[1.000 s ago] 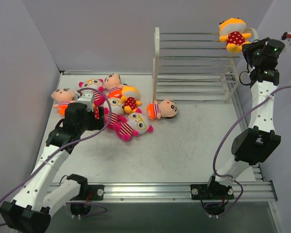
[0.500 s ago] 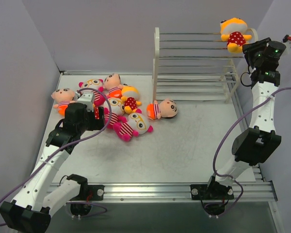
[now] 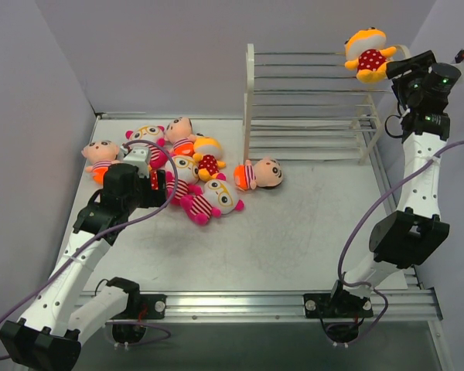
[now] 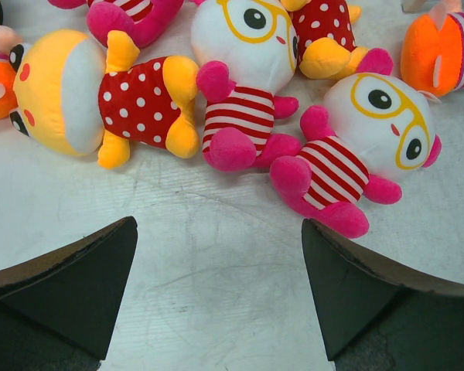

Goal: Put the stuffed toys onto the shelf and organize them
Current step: Place the stuffed toy onto shelf

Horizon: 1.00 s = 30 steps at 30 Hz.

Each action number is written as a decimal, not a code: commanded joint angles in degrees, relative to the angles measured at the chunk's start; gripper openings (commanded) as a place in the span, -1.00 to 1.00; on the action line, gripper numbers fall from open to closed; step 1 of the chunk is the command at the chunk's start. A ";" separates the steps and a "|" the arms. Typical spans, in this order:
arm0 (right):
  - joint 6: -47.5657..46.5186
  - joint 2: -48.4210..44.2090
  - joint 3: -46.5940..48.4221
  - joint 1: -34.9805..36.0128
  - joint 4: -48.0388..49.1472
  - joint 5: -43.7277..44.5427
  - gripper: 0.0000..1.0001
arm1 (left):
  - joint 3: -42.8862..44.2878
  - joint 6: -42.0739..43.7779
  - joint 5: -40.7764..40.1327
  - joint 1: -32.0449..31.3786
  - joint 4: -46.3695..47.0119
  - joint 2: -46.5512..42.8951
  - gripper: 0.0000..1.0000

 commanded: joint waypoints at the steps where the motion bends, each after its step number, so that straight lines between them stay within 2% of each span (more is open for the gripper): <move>1: -1.22 -2.91 0.92 -0.31 2.42 -0.69 0.10 | 0.25 -0.35 0.32 0.13 0.44 -0.66 0.92; 12: -4.73 -3.61 1.71 0.04 1.19 -0.96 0.19 | 0.25 -0.35 0.41 0.13 0.44 -0.66 0.92; 19: -9.56 -7.12 -1.45 0.48 1.28 -1.04 0.44 | 0.25 -0.44 0.50 0.13 0.53 -0.48 0.92; 23: -12.81 -11.25 -4.09 0.92 -0.37 -0.34 0.64 | 0.25 -0.53 0.50 0.13 0.53 -0.31 0.92; 25: -15.19 -13.89 -4.79 1.10 -2.57 0.36 0.74 | 0.16 -0.70 0.50 0.13 0.53 -0.04 0.92; 30: -19.84 -22.49 -8.65 2.15 -4.78 3.52 0.84 | 0.07 -1.32 0.59 0.22 0.53 0.57 0.92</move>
